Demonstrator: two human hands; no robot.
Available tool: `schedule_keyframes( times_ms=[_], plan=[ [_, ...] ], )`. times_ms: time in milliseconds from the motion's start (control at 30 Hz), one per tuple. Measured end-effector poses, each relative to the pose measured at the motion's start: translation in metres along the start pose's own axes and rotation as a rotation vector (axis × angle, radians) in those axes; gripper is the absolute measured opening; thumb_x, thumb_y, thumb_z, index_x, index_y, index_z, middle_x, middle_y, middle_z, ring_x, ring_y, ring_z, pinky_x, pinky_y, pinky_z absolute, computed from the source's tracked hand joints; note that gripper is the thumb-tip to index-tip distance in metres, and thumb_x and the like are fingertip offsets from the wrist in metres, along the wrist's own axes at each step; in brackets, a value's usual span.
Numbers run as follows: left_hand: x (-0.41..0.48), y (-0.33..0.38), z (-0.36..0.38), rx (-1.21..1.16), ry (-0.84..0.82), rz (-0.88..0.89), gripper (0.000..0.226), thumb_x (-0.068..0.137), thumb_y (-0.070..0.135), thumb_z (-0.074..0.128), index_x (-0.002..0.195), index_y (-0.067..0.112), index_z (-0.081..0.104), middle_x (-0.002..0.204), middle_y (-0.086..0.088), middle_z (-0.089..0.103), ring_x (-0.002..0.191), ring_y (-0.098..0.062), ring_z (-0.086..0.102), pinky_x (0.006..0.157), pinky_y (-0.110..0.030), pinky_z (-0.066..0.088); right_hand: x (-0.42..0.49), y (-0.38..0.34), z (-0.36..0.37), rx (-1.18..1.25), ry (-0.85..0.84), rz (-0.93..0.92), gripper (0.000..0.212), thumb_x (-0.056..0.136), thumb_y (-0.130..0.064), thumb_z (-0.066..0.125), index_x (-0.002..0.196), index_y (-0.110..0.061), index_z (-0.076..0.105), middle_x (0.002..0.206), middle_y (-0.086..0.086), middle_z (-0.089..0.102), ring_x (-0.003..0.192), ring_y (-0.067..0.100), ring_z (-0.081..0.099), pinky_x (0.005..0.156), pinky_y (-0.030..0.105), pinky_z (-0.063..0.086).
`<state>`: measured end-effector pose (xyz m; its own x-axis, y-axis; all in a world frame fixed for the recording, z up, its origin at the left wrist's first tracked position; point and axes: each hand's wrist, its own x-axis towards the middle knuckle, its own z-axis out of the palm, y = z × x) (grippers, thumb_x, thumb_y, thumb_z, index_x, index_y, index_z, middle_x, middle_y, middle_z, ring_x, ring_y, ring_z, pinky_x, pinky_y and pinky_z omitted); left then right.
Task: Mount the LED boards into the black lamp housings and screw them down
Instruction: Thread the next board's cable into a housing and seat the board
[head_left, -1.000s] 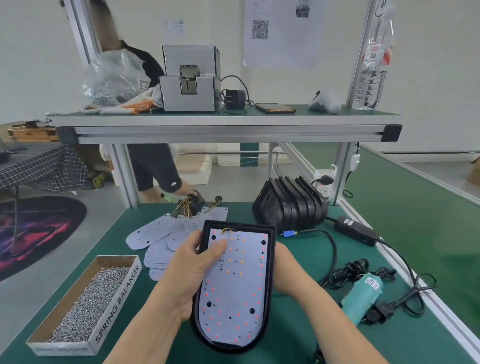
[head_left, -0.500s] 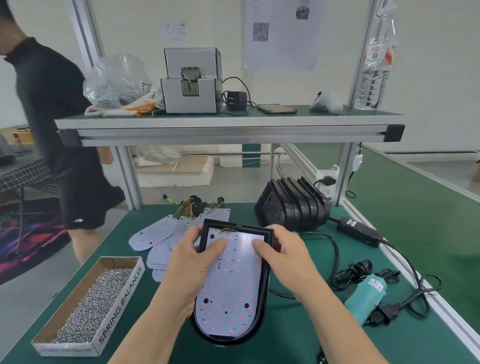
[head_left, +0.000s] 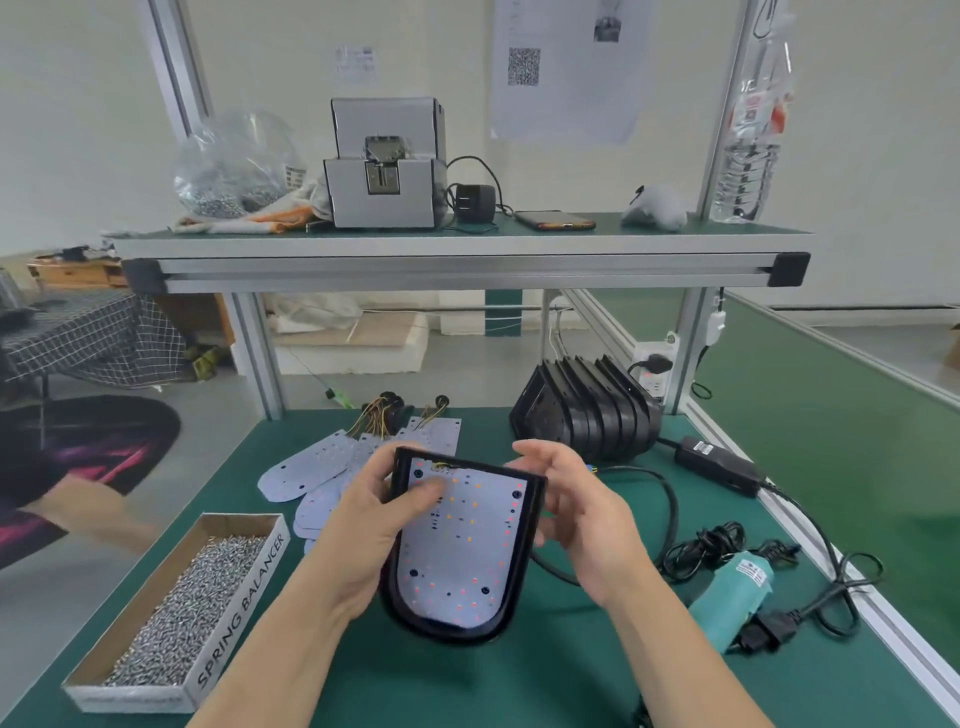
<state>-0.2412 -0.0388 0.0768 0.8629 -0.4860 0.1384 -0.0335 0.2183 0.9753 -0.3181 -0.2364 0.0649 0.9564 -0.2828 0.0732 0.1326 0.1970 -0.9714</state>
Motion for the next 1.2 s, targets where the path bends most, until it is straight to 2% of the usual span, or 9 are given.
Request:
schedule_keyframes(
  times_ms=[100,200,467,567,667,800,900,1033,1200],
  plan=[
    [0.001,-0.003,-0.007,-0.047,-0.141,-0.024,0.030,0.071,0.017,0.084,0.096,0.023,0.069,0.090,0.002,0.062,0.086,-0.012,0.058,0.081,-0.029,0.045,-0.003,0.015,-0.003,-0.222,-0.193,0.057,0.055,0.093,0.009,0.046,0.123,-0.033,0.065,0.116,-0.006,0.070,0.084,0.018,0.051,0.068,0.029,0.042],
    [0.000,-0.010,-0.015,-0.176,-0.282,-0.062,0.025,0.078,0.001,0.075,0.097,0.015,0.067,0.095,-0.005,0.063,0.090,-0.020,0.060,0.078,-0.027,0.050,-0.005,0.016,0.001,-0.351,-0.311,0.040,0.029,0.085,-0.004,0.059,0.090,-0.029,0.073,0.084,-0.005,0.066,0.079,0.015,0.049,0.073,0.033,0.037],
    [0.000,-0.026,-0.047,-0.320,-0.096,-0.161,0.033,0.078,-0.014,0.042,0.080,0.004,0.069,0.095,-0.022,0.063,0.095,-0.033,0.060,0.083,-0.045,0.042,-0.015,-0.008,-0.010,-0.647,-0.338,-0.018,0.029,0.096,-0.038,0.048,0.081,-0.028,0.069,0.083,0.012,0.059,0.071,0.026,0.036,0.068,0.034,0.030],
    [0.002,-0.019,-0.047,-0.125,0.035,-0.167,0.050,0.080,-0.026,0.028,0.089,-0.001,0.071,0.105,-0.027,0.067,0.107,-0.037,0.064,0.102,-0.051,0.044,-0.018,-0.009,-0.001,-0.789,-0.277,-0.056,0.040,0.104,-0.035,0.046,0.073,-0.020,0.066,0.063,-0.003,0.045,0.055,0.012,0.035,0.054,0.027,0.031],
    [-0.001,0.014,-0.040,0.243,0.185,0.001,0.060,0.087,-0.020,0.032,0.107,0.018,0.074,0.109,-0.003,0.074,0.120,-0.022,0.062,0.106,-0.036,0.043,-0.018,-0.010,0.008,-0.789,-0.240,-0.080,0.042,0.101,-0.034,0.052,0.062,-0.019,0.057,0.051,-0.008,0.036,0.047,0.009,0.029,0.046,0.020,0.027],
    [-0.015,0.050,-0.006,0.914,-0.361,0.119,0.056,0.086,0.040,0.058,0.137,0.058,0.042,0.126,0.030,0.059,0.108,0.017,0.055,0.087,-0.007,0.042,-0.017,-0.015,0.022,-0.748,-0.184,-0.099,0.043,0.097,-0.033,0.057,0.056,-0.019,0.051,0.052,-0.007,0.036,0.049,0.012,0.029,0.047,0.025,0.026],
    [-0.016,0.038,0.025,1.149,-0.515,0.117,0.066,0.092,0.031,0.059,0.151,0.037,0.030,0.129,0.016,0.058,0.110,0.005,0.054,0.096,-0.017,0.042,-0.019,-0.019,0.034,-0.753,-0.197,-0.139,0.038,0.092,-0.028,0.056,0.061,-0.006,0.051,0.057,0.012,0.049,0.054,0.014,0.029,0.051,0.030,0.025],
    [-0.012,0.031,0.024,1.155,-0.434,0.162,0.009,0.098,0.023,0.053,0.102,0.016,0.055,0.094,0.001,0.062,0.088,-0.016,0.053,0.084,-0.035,0.046,-0.019,-0.027,0.030,-0.939,-0.224,-0.255,0.031,0.101,-0.022,0.053,0.076,-0.003,0.057,0.062,0.005,0.050,0.055,0.009,0.033,0.056,0.033,0.030],
    [-0.016,0.036,0.019,1.134,-0.460,0.210,0.020,0.099,0.032,0.052,0.094,0.012,0.055,0.094,0.000,0.057,0.088,-0.014,0.050,0.083,-0.031,0.043,-0.024,-0.035,0.031,-1.077,-0.168,-0.483,0.036,0.102,-0.021,0.053,0.071,-0.005,0.047,0.064,0.004,0.048,0.064,0.025,0.043,0.063,0.049,0.041]
  ],
)
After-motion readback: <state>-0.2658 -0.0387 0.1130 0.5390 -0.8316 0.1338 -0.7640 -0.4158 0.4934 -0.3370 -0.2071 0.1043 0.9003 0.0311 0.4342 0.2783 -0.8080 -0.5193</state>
